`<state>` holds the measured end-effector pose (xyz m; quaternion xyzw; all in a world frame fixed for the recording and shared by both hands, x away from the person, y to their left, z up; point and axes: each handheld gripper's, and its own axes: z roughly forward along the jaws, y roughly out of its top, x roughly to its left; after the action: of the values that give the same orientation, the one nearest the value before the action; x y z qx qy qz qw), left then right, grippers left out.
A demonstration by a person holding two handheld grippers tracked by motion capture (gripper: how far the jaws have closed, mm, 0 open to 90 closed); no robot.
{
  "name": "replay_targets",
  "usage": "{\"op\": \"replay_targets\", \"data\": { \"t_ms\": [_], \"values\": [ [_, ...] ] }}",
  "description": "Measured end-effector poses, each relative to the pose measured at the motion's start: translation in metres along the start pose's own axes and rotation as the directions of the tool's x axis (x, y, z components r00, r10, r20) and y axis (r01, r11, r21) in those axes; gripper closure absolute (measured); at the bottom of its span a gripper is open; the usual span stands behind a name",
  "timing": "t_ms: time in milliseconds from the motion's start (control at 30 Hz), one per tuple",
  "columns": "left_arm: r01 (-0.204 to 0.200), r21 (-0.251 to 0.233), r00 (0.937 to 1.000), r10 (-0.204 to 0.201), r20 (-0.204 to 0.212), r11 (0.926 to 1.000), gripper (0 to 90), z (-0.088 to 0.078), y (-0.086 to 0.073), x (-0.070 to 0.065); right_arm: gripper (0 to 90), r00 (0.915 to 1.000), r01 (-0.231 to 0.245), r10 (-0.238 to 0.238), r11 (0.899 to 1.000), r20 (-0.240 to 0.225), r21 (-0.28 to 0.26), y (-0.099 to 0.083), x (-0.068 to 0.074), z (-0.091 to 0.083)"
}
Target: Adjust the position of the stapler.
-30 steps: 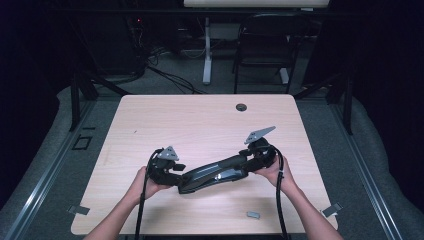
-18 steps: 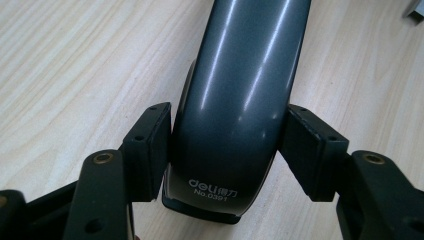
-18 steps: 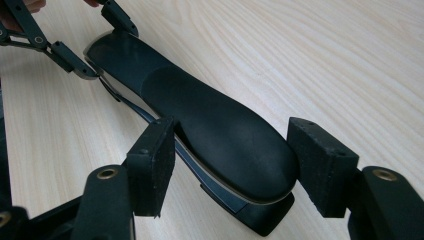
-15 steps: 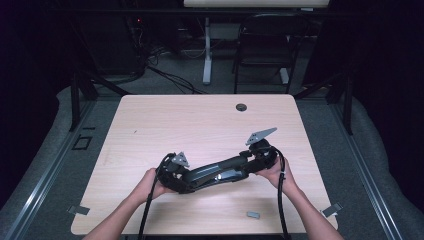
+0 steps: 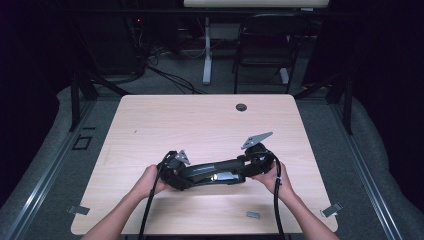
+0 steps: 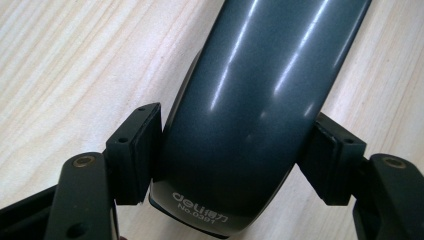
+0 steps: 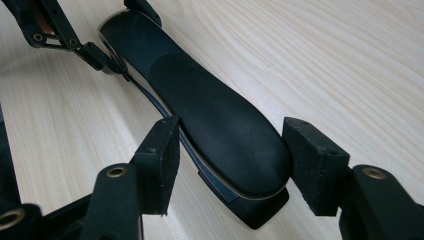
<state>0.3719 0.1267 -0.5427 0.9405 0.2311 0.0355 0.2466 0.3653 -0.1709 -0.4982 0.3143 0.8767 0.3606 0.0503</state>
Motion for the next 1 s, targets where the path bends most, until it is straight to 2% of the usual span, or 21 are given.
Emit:
{"op": "replay_targets", "data": {
  "t_ms": [200,300,433,667,800,900,967,1000],
  "values": [
    [-0.022,0.009,0.9997,0.022,-0.005,0.9997,31.1,-0.001,-0.001,0.001,41.9,0.9998,-0.015,0.015,1.000,0.012,0.020,0.001,0.005,0.000],
    [-0.034,0.019,0.9994,0.034,-0.006,0.9992,30.5,-0.001,-0.001,0.004,41.9,0.9992,-0.038,0.038,0.999,0.013,0.025,0.000,0.007,0.001],
    [-0.021,0.031,0.9998,0.021,-0.005,0.9993,28.6,-0.003,-0.003,0.008,42.1,0.9971,-0.072,0.072,0.997,0.027,0.036,0.001,0.014,0.004],
    [-0.020,0.031,0.9998,0.020,0.002,0.9993,28.1,-0.004,-0.004,0.011,42.1,0.9956,-0.084,0.083,0.996,0.045,0.028,0.002,0.019,0.004],
    [-0.034,0.051,0.9993,0.034,-0.012,0.9982,26.7,-0.007,-0.006,0.010,42.2,0.9970,-0.062,0.061,0.998,0.047,0.029,0.004,0.020,0.003],
    [-0.028,0.071,0.9996,0.029,-0.008,0.9971,21.5,-0.011,-0.012,0.010,42.4,0.9974,-0.061,0.060,0.998,0.039,0.028,0.003,0.018,0.003],
    [-0.032,0.068,0.9995,0.031,0.008,0.9972,14.1,-0.014,-0.016,0.011,42.6,0.9980,-0.054,0.053,0.998,0.034,0.023,0.003,0.018,0.001],
    [-0.033,0.065,0.9994,0.034,-0.009,0.9974,13.7,-0.018,-0.016,0.010,42.3,0.9983,-0.047,0.046,0.999,0.036,0.021,0.003,0.018,0.001]
  ]
}}
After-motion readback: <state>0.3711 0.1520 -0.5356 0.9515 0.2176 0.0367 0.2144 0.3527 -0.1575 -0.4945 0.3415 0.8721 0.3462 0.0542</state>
